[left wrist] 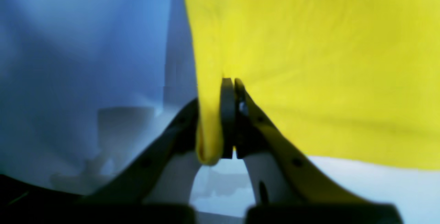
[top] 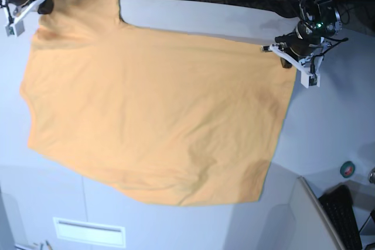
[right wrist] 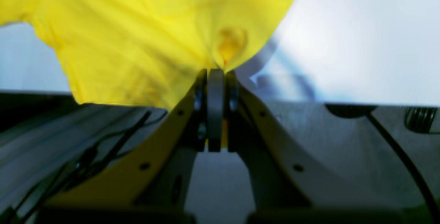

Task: Layout the t-shirt on the table in an organized manner, then fold the t-shirt properly
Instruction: 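Lower the shirt flat and pull the shoulders apart with both grippers, then fold the shoulder edge over toward the hem with both grippers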

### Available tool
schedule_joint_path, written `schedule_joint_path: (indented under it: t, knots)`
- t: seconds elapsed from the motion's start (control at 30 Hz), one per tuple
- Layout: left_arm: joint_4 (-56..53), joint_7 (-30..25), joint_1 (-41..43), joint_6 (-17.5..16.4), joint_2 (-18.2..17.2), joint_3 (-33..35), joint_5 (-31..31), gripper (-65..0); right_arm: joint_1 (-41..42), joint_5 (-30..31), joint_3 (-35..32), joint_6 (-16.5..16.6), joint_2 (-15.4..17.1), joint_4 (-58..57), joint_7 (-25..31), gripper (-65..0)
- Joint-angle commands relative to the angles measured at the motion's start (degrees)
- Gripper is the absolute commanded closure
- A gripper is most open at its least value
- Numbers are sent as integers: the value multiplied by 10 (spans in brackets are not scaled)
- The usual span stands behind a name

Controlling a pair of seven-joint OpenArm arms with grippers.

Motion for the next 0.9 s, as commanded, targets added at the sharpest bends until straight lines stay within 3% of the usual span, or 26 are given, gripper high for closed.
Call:
schedule_joint_path:
  t: [0.0, 0.43, 0.63, 0.87]
  knots:
    - [14, -11, 9, 2, 2, -4, -1, 0, -9, 7, 5, 2, 2, 20, 9, 0]
    - [79, -8, 27, 2, 2, -1, -1, 0, -26, 11, 1, 3, -11, 178, -25, 0]
    - [72, -5, -10, 2, 4, 2, -1, 0, 63, 6, 2, 2, -6, 166, -54, 0]
    - [10, -4, -79, 2, 23, -4, -1, 0, 191, 5, -2, 0, 31, 116, -112, 0]
